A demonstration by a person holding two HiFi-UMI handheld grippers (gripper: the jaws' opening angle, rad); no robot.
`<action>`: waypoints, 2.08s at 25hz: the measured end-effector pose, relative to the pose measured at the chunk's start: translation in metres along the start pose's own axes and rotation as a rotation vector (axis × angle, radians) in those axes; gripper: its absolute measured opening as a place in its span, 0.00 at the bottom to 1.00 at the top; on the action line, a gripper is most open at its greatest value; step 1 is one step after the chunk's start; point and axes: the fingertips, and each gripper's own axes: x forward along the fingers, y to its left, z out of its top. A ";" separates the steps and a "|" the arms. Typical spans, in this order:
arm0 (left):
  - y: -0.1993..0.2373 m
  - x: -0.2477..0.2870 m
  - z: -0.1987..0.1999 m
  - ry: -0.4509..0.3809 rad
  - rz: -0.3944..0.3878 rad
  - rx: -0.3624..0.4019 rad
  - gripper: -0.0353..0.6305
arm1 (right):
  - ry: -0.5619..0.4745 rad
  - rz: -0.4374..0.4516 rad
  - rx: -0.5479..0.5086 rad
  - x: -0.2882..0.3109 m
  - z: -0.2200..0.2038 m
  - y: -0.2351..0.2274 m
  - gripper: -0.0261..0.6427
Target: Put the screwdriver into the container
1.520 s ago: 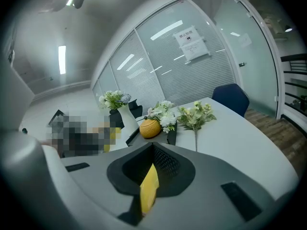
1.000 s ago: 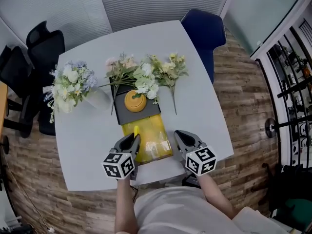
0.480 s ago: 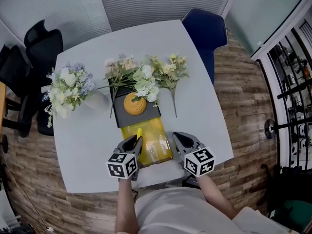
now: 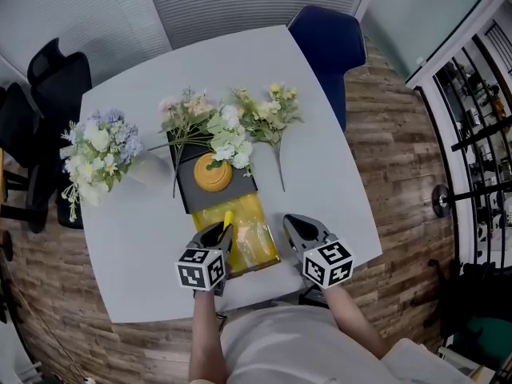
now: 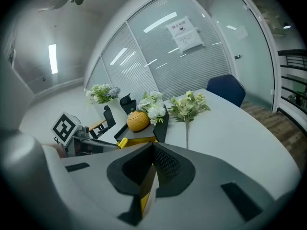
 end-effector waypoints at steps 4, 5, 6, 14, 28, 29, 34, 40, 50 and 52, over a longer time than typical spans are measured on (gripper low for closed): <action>-0.001 0.010 0.000 0.029 -0.009 0.006 0.16 | 0.002 -0.011 0.005 0.001 0.002 -0.005 0.06; 0.000 0.012 0.000 0.038 -0.008 0.009 0.16 | 0.003 -0.014 0.005 0.002 0.002 -0.007 0.06; 0.000 0.014 0.000 0.046 -0.007 0.012 0.16 | 0.003 -0.018 0.006 0.002 0.003 -0.009 0.06; 0.003 0.031 -0.002 0.120 0.020 0.085 0.16 | 0.009 -0.034 0.014 0.005 0.006 -0.020 0.06; 0.008 0.057 -0.017 0.240 0.065 0.197 0.16 | 0.017 -0.076 0.023 0.003 0.004 -0.040 0.06; 0.009 0.058 -0.016 0.244 0.071 0.202 0.16 | 0.018 -0.077 0.022 0.003 0.004 -0.041 0.06; 0.013 0.063 -0.016 0.260 0.092 0.216 0.16 | 0.021 -0.077 0.021 0.005 0.005 -0.045 0.06; 0.013 0.066 -0.021 0.294 0.107 0.265 0.16 | 0.021 -0.079 0.019 0.004 0.007 -0.046 0.06; 0.011 0.057 -0.013 0.259 0.130 0.278 0.21 | 0.001 -0.070 0.007 -0.003 0.011 -0.039 0.06; 0.009 0.054 -0.010 0.246 0.129 0.278 0.22 | -0.006 -0.067 0.001 -0.006 0.013 -0.036 0.06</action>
